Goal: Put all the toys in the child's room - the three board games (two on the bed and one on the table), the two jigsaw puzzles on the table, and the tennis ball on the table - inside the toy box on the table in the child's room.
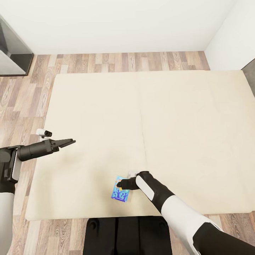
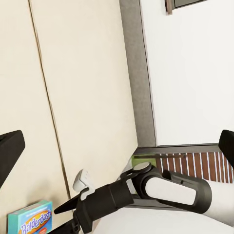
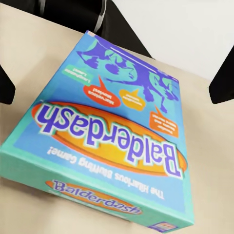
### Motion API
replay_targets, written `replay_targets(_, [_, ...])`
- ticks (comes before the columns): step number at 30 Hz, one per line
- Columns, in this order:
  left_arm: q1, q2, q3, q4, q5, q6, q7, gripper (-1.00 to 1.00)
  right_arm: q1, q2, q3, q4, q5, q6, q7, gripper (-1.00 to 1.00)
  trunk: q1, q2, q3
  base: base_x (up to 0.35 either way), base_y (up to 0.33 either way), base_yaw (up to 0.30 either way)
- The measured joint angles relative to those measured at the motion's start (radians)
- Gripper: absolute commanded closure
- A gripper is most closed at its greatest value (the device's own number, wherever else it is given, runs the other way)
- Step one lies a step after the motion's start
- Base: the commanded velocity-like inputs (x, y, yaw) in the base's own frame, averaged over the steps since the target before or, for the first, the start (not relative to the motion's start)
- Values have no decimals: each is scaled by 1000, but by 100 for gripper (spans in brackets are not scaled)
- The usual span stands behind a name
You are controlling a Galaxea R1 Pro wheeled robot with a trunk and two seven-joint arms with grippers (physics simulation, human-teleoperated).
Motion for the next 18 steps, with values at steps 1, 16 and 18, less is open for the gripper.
replay_targets(1, [0,0,0,0,0,0,0,-100,0,0,0,0,0,0,0,-100,0,0,0,0,0,0])
replay_targets(16, [0,0,0,0,0,0,0,-100,0,0,0,0,0,-1,0,-100,0,0,0,0,48,0])
replay_targets(18, [0,0,0,0,0,0,0,-100,0,0,1,0,0,-1,0,-100,0,0,0,0,9,0])
